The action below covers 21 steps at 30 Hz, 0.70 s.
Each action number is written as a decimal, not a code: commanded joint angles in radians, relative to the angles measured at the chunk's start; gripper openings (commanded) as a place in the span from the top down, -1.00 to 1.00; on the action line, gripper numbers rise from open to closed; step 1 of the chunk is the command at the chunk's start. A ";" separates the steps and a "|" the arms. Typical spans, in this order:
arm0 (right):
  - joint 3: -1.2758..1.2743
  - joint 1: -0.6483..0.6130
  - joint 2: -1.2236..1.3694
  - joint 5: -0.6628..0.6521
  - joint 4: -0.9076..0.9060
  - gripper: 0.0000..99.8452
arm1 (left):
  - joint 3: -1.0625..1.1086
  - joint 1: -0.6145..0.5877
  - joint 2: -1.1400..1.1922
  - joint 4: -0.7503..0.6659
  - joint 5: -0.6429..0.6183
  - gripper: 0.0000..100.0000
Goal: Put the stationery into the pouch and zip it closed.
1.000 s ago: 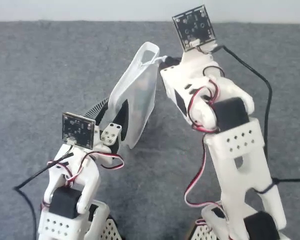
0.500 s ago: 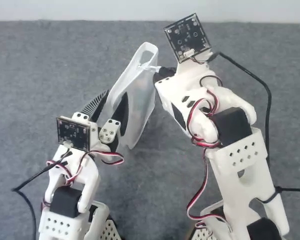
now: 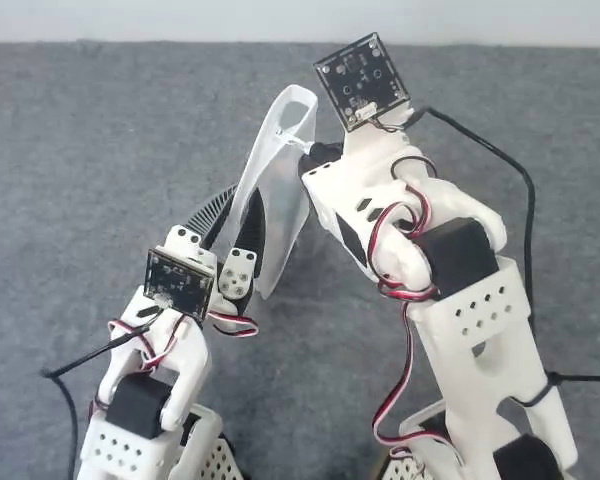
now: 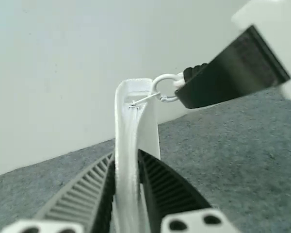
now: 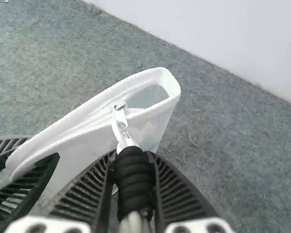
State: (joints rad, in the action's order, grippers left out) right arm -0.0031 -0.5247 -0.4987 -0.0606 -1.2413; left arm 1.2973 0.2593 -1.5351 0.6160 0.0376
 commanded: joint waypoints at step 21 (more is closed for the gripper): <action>0.058 -0.004 0.113 0.091 0.108 0.78 | -0.025 0.003 -0.006 0.049 0.015 0.98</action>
State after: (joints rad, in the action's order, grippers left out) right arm -0.0031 -0.5247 -0.3913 0.0315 -1.1907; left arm 1.2866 0.2593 -1.5367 0.6421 0.0422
